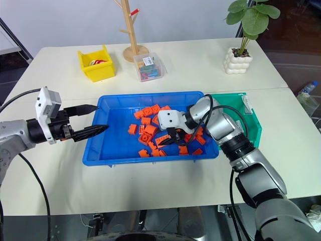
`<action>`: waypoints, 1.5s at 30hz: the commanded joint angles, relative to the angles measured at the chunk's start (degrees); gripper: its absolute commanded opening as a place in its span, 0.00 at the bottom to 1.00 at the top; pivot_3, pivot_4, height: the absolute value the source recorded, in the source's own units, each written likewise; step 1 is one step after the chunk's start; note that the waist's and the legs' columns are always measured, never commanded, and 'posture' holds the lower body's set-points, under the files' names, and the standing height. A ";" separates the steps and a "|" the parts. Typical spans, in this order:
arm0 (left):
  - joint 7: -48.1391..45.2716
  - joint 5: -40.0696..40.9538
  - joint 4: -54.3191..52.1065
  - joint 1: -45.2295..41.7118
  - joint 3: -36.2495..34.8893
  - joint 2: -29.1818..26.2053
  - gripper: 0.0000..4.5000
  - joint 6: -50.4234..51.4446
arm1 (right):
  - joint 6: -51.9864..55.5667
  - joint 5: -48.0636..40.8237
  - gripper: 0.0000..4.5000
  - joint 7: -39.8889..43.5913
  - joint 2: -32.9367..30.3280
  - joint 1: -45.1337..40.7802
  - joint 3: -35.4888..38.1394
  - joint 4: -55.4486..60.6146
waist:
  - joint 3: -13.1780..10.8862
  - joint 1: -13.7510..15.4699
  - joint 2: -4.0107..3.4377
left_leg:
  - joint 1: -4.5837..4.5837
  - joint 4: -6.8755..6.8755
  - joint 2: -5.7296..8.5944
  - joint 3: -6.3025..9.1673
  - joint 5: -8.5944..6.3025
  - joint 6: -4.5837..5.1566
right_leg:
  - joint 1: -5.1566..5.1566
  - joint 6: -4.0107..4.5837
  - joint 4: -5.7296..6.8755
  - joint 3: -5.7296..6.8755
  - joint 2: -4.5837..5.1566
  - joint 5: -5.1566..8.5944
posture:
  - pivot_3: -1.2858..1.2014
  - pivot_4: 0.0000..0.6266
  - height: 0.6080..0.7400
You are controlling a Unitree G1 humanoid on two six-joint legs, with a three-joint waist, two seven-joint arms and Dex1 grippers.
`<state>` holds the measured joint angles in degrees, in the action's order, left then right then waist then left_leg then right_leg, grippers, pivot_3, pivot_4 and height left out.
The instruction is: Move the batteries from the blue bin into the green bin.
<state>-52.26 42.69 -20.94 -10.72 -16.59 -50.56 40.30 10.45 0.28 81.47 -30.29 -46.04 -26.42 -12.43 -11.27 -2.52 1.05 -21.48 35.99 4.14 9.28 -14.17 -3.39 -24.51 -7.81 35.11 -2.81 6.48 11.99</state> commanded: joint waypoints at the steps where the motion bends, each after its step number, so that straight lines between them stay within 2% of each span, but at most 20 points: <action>1: 0.09 -0.26 -0.28 -0.80 -1.25 -0.08 1.00 -1.37 | 0.50 -0.03 0.50 1.87 -1.17 0.16 -0.51 2.94 | 0.00 0.00 0.00 | 0.00 0.00 0.00 0.00 0.00 0.00 | 0.00 0.00 0.00 0.00 0.00 0.00 | 0.52 0.24 1.00; 14: 1.39 -0.13 -0.79 -0.62 -1.58 1.04 1.00 -1.71 | -3.93 4.25 0.50 1.34 -0.51 0.08 -3.13 -4.21 | 0.01 -0.04 0.01 | 0.03 0.00 0.00 0.00 0.00 0.00 | 0.01 0.00 0.01 0.00 0.00 0.00 | 0.52 0.24 1.00; 18: 1.65 -0.05 -0.98 -0.19 -1.97 1.06 1.00 -1.81 | -4.24 4.11 0.25 2.39 -0.63 0.03 -3.11 -4.17 | 0.01 -0.01 0.02 | 0.03 0.01 0.00 0.00 0.00 0.00 | 0.02 0.00 0.01 0.00 0.00 0.00 | 0.52 0.24 1.00; 24: 1.74 -0.15 -0.80 -0.21 -1.95 1.11 1.00 -2.09 | -4.65 3.97 0.25 1.25 0.27 -0.34 -2.39 -2.67 | 0.01 -0.02 0.02 | 0.03 0.00 0.00 0.00 0.00 0.00 | 0.02 0.00 0.01 0.00 0.00 0.00 | 0.52 0.24 1.00; 33: 1.41 -0.33 -0.41 -0.90 -1.27 1.16 1.00 -2.28 | -5.66 2.25 0.25 -4.54 7.87 -3.96 -0.58 -0.61 | 0.01 0.00 0.01 | 0.02 -0.02 -0.01 0.02 0.01 -0.02 | -0.04 0.01 0.04 -0.01 -0.02 -0.01 | 0.52 0.24 1.00; 39: 1.09 0.37 -1.51 -0.36 -1.42 0.88 1.00 -1.60 | -7.40 2.49 0.25 -5.97 9.67 -3.38 -1.34 -1.33 | 0.01 -0.01 0.02 | 0.01 -0.01 0.01 0.05 0.01 -0.03 | -0.02 0.01 0.03 0.00 -0.02 -0.01 | 0.52 0.24 1.00; 41: 1.00 0.43 -1.65 -0.33 -1.37 0.84 1.00 -1.51 | -7.76 2.57 0.50 -6.09 9.75 -3.23 -1.49 -1.75 | 0.01 -0.02 0.02 | 0.02 -0.02 0.00 0.05 0.01 -0.03 | -0.02 0.01 0.04 0.00 -0.02 -0.01 | 0.52 0.24 1.00; 43: 0.88 0.49 -1.65 -0.45 -1.26 0.81 1.00 -1.46 | -8.17 3.00 0.67 -6.42 9.58 -3.30 -1.58 -2.10 | 0.01 -0.10 0.02 | 0.02 -0.02 0.00 0.05 0.02 -0.03 | -0.02 0.01 0.04 0.00 -0.02 -0.01 | 0.52 0.24 1.00; 45: 0.57 0.67 -1.72 -0.60 -1.04 0.82 1.00 -1.43 | -8.21 3.44 0.90 -6.94 8.91 -3.82 -0.98 -2.34 | 0.01 -0.09 0.02 | 0.02 -0.03 0.00 0.05 0.01 -0.03 | -0.03 0.01 0.04 0.00 -0.03 -0.01 | 0.52 0.24 1.00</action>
<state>-51.20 42.66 -21.01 -10.93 -16.63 -49.25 39.29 3.00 3.70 75.10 -21.21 -48.90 -28.38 -15.24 -11.26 -2.60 1.07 -21.46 35.95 4.14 9.33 -14.16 -3.42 -24.55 -7.80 35.16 -2.81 6.45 11.98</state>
